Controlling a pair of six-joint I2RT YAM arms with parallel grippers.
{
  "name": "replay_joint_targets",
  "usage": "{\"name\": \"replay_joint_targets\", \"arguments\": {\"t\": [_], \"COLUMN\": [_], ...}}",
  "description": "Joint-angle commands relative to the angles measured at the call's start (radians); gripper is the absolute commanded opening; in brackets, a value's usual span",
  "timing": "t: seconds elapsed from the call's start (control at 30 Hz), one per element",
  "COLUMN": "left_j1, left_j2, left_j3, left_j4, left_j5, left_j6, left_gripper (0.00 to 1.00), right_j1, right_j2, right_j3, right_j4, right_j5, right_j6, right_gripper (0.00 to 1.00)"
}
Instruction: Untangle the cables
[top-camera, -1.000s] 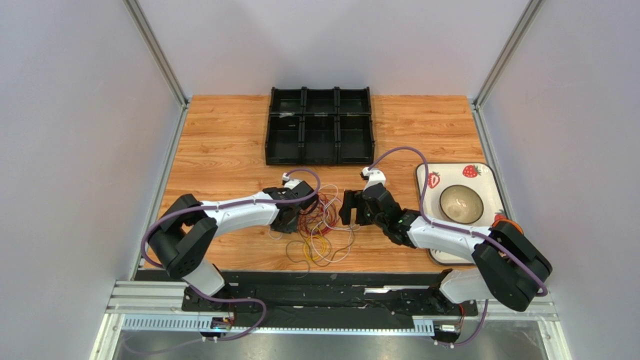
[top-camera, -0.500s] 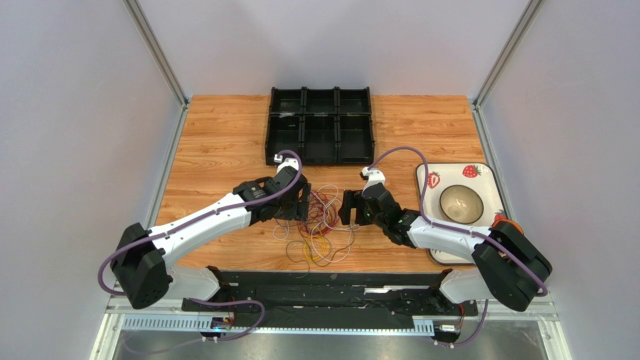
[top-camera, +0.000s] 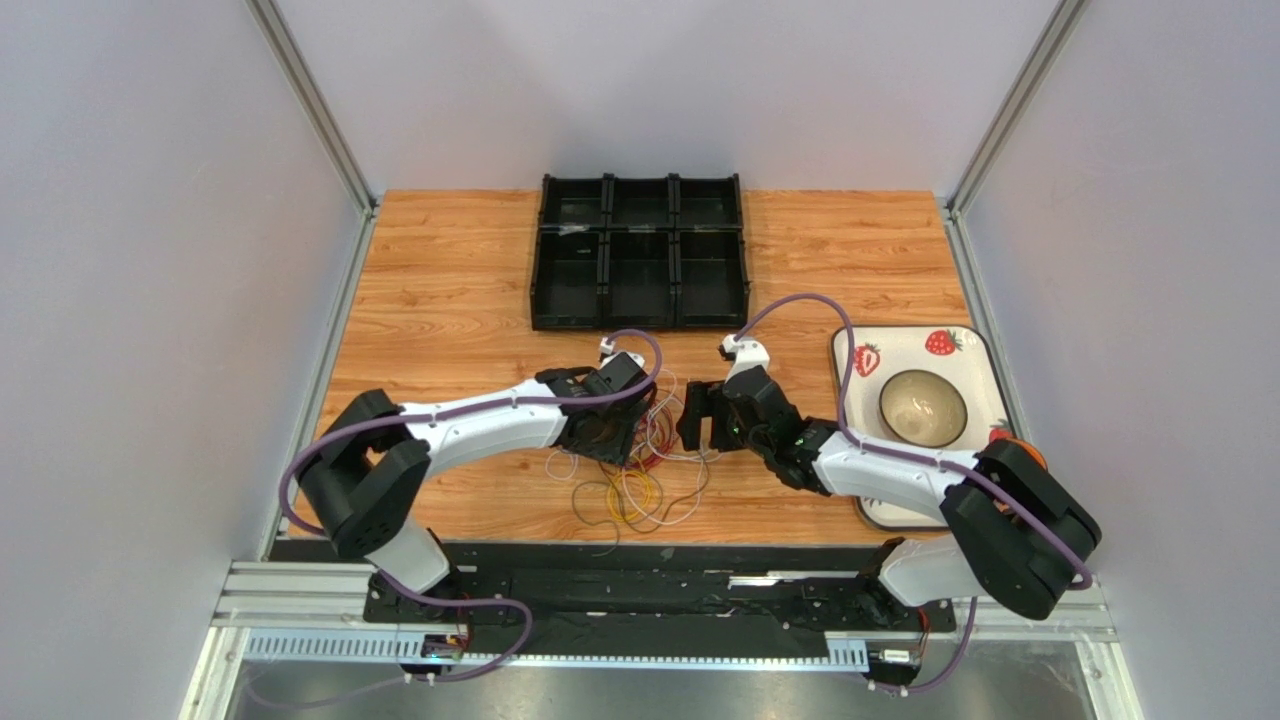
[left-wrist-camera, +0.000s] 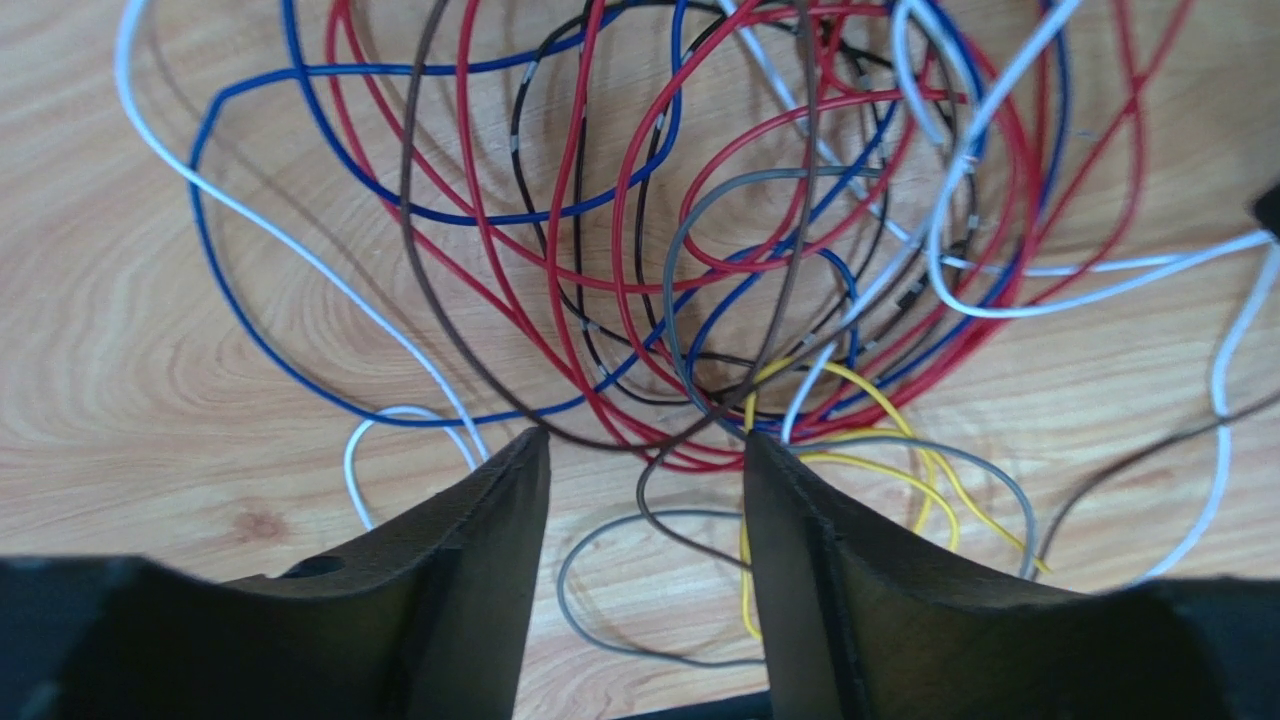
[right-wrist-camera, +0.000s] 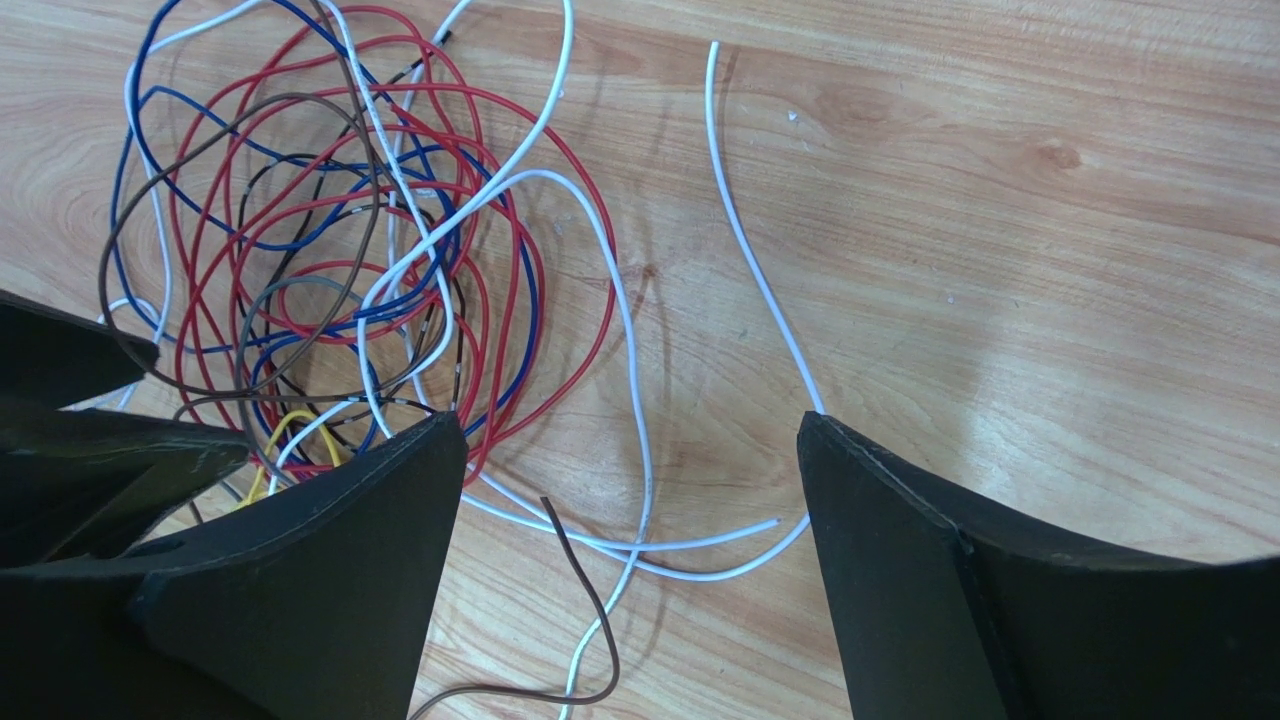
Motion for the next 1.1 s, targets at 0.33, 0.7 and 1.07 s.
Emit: {"name": "replay_joint_targets", "arguments": {"t": [0.33,0.7,1.07], "left_j1": [-0.039,-0.040,-0.040], "left_j2": [-0.009,-0.107,-0.420], "left_j3": [0.101,0.547,0.798], "left_j4": [-0.091,-0.448,-0.257], "left_j5": [-0.054,-0.196,-0.096], "left_j6": [-0.031,0.050,0.180], "left_gripper": [0.00,0.00,0.01], "right_j1": [0.006,0.006,0.009], "right_j2": [0.012,0.013,0.005], "right_j3": [0.035,0.038,0.032], "right_j4": [0.035,0.032,0.035], "right_j5": [0.002,0.003,0.010], "right_j6": [-0.009,-0.009,-0.008], "right_gripper": [0.86,0.86,0.86]}}
